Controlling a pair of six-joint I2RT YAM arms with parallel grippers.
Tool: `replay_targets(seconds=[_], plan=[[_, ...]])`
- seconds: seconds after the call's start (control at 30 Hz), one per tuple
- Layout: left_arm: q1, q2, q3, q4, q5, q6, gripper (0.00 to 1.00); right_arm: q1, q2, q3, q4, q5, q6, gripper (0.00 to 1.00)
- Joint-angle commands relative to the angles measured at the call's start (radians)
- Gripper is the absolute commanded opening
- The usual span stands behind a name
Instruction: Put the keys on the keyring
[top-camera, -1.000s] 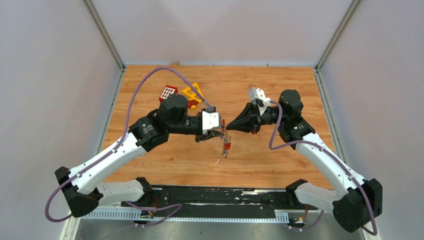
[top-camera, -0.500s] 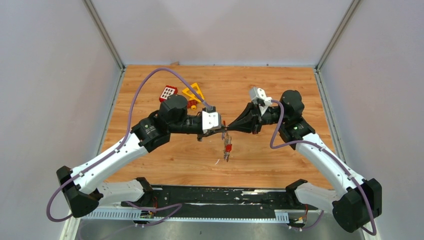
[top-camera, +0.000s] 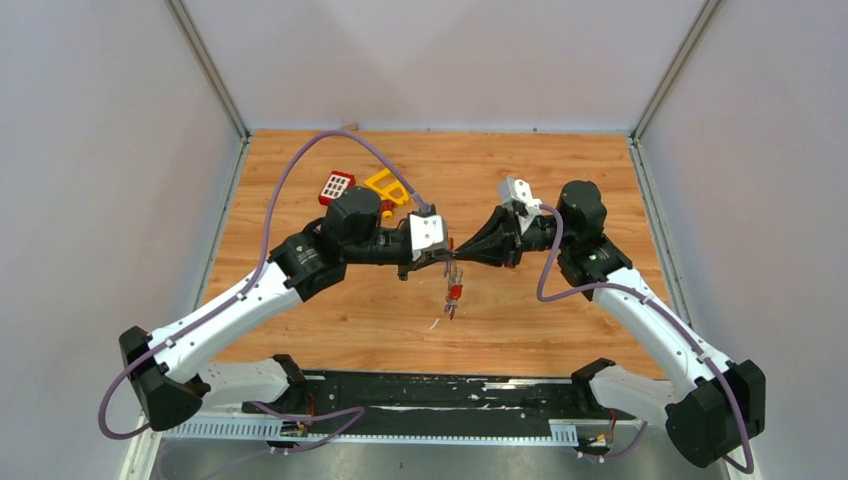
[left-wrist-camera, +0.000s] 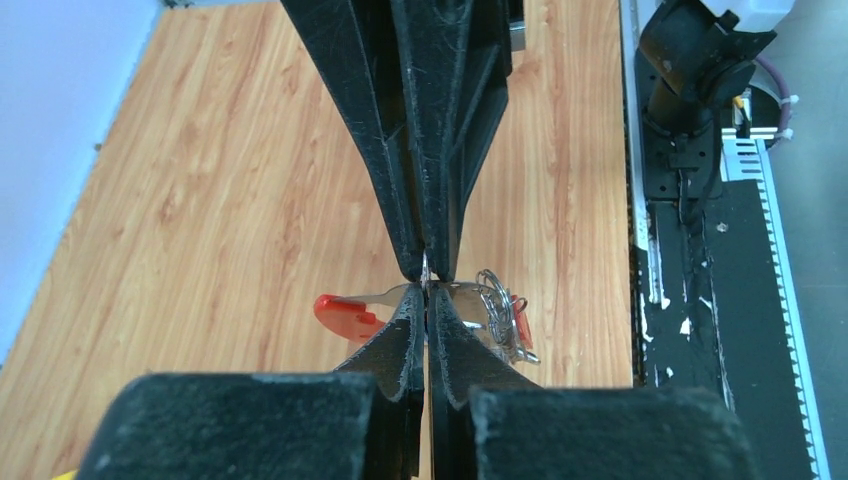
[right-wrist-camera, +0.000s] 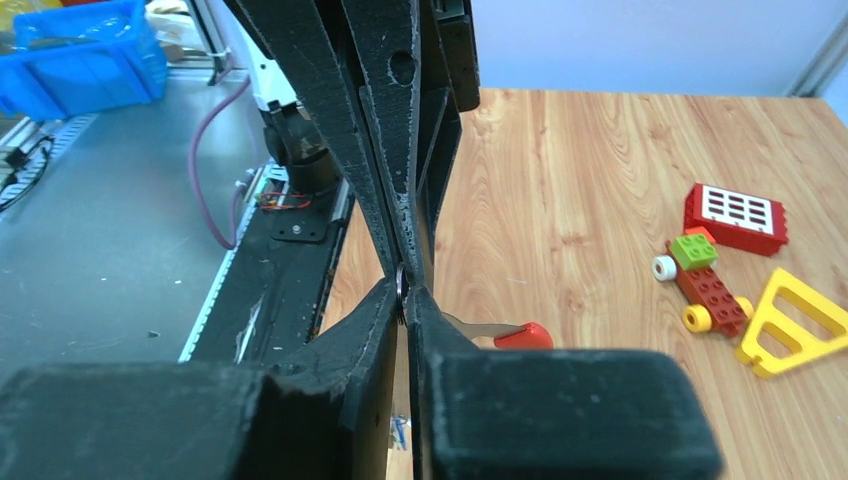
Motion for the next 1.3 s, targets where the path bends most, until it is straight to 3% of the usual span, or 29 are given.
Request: replay_targets(seconds=[0.0, 0.37, 0.8, 1.27], plan=[[-0.005, 0.034, 0.071, -0.027, -0.032, -0.049, 0.0, -0.001, -0.037, 0.014, -0.081, 0.074, -0.115, 0.13], [-0.005, 0.108, 0.224, -0.257, -0.136, -0.046, 0.0, -0.002, -0.066, 0.035, -0.204, 0.093, -0.227, 0.37], [-0.031, 0.272, 0.53, -0.653, -0.244, -0.052, 0.0, -0.001, -0.037, 0.043, -0.169, 0.087, -0.182, 0.4], [-0.036, 0.306, 0.562, -0.663, -0.152, -0.075, 0.0, 0.021, 0.005, 0.029, -0.093, 0.058, -0.129, 0.41]])
